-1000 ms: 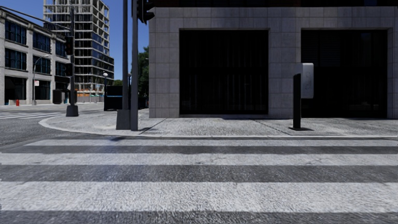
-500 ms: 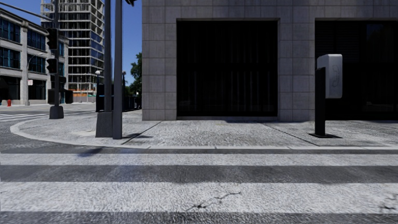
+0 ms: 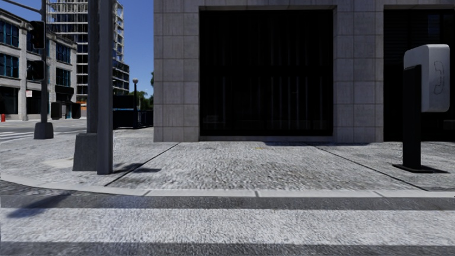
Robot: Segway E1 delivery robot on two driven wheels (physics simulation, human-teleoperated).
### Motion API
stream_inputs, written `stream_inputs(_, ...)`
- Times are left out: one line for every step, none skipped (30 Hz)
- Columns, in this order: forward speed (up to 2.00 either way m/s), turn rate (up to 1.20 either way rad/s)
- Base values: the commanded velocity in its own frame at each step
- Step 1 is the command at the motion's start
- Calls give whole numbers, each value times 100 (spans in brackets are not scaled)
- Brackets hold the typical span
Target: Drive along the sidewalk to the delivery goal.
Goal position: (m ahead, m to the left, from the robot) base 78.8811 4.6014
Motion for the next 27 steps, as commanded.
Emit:
stream_inputs(200, 16)
stream_inputs(200, 18)
stream_inputs(200, 18)
stream_inputs(200, 20)
stream_inputs(200, 21)
stream_inputs(200, 22)
stream_inputs(200, 22)
stream_inputs(200, 22)
stream_inputs(200, 23)
stream_inputs(200, 24)
stream_inputs(200, 24)
stream_inputs(200, 24)
stream_inputs(197, 25)
stream_inputs(190, 26)
stream_inputs(190, 26)
stream_inputs(178, 26)
stream_inputs(167, 26)
stream_inputs(159, 26)
stream_inputs(154, 26)
stream_inputs(152, 26)
stream_inputs(152, 26)
stream_inputs(150, 26)
stream_inputs(150, 27)
stream_inputs(150, 30)
stream_inputs(150, 31)
stream_inputs(150, 31)
stream_inputs(150, 31)
